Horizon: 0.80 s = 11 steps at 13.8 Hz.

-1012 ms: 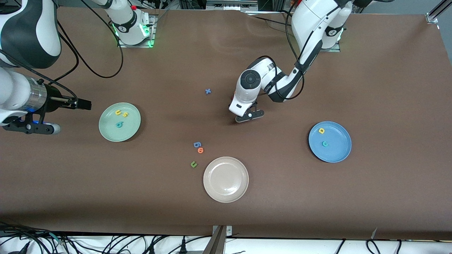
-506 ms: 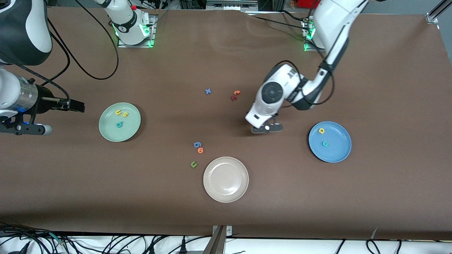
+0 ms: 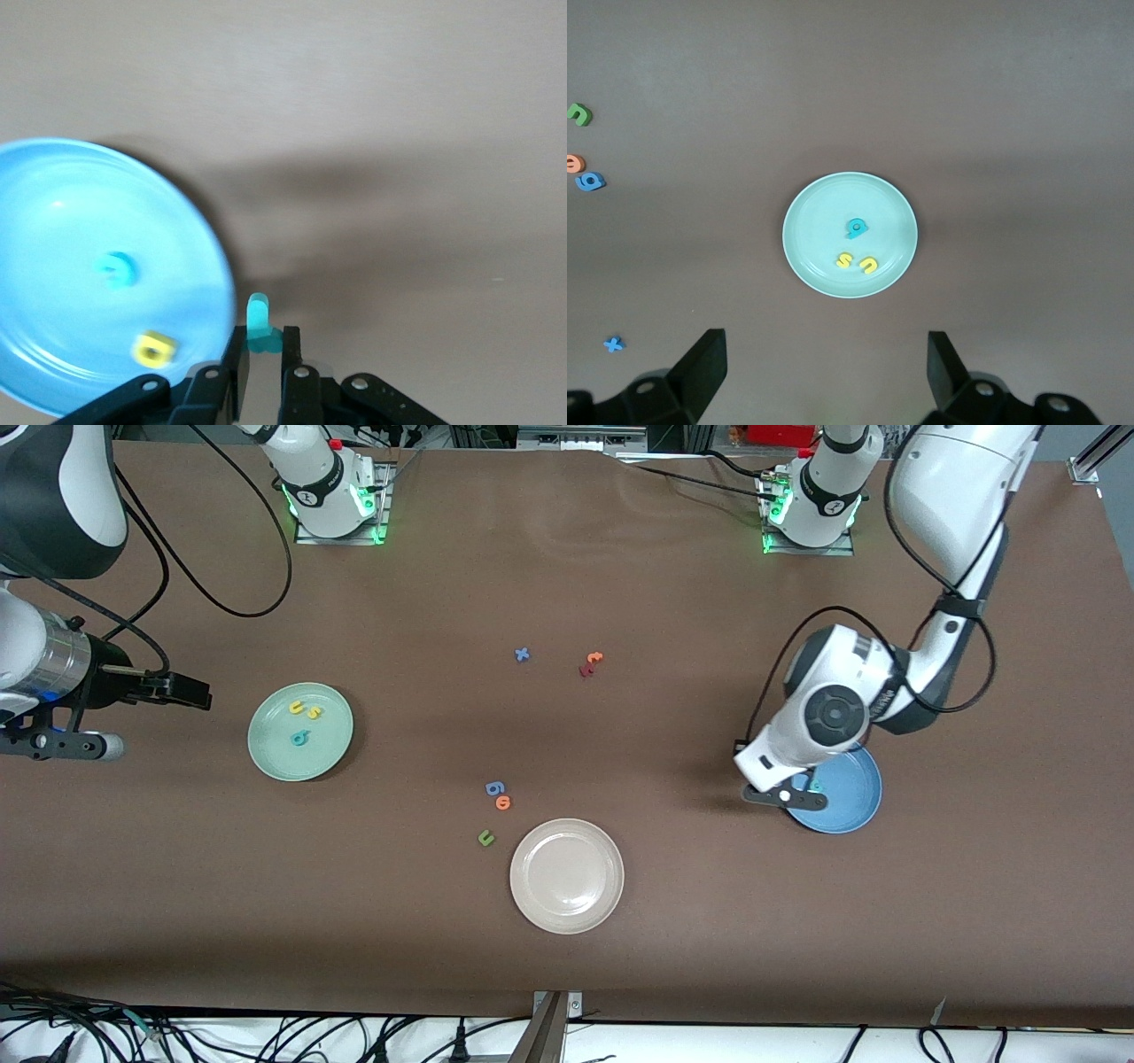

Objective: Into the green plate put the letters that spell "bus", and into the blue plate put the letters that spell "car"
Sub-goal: 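Carry the teal letter to the blue plate with the left gripper and release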

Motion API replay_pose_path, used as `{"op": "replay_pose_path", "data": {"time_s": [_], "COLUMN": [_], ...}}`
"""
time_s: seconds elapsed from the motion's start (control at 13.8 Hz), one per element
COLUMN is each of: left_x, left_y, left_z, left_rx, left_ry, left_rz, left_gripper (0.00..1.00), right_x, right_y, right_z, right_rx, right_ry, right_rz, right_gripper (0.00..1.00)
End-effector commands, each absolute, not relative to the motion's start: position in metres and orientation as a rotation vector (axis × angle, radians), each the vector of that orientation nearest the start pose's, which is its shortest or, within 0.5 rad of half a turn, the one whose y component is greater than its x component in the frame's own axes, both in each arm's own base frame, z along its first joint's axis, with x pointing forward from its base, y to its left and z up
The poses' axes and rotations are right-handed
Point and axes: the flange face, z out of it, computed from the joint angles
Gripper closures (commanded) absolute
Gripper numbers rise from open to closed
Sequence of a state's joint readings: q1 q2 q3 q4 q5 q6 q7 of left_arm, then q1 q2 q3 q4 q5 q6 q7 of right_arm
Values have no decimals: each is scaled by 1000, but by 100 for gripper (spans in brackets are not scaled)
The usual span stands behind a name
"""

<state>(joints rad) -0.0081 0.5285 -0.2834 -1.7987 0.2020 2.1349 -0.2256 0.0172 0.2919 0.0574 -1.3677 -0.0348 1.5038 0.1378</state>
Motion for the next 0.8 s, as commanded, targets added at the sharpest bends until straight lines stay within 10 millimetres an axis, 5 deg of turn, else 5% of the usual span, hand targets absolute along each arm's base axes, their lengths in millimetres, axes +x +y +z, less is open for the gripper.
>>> {"op": "replay_pose_path", "data": {"time_s": [0.0,0.36,0.51,0.65,0.72], "left_x": [618,631,643,655,657], "left_y": [-129,-99,-92,-76,-68], "left_z": [262,265,271,282,287], "left_rx": [-3022,-3005,-3011,-3012,-3015], "left_ry": [385,356,349,347,336], "left_rz": [231,205,172,133,120], "left_gripper": [98,88,59,0,0], "right_x": [622,622,623,621,621], "right_y": [38,36,36,34,36], "right_z": [545,543,543,542,541], "right_rx": [-3174,-3174,-3175,-3173,-3174], "right_ry": [93,99,99,106,101], "right_rz": [220,210,200,203,201], "right_gripper": [0,1,0,1,1]}}
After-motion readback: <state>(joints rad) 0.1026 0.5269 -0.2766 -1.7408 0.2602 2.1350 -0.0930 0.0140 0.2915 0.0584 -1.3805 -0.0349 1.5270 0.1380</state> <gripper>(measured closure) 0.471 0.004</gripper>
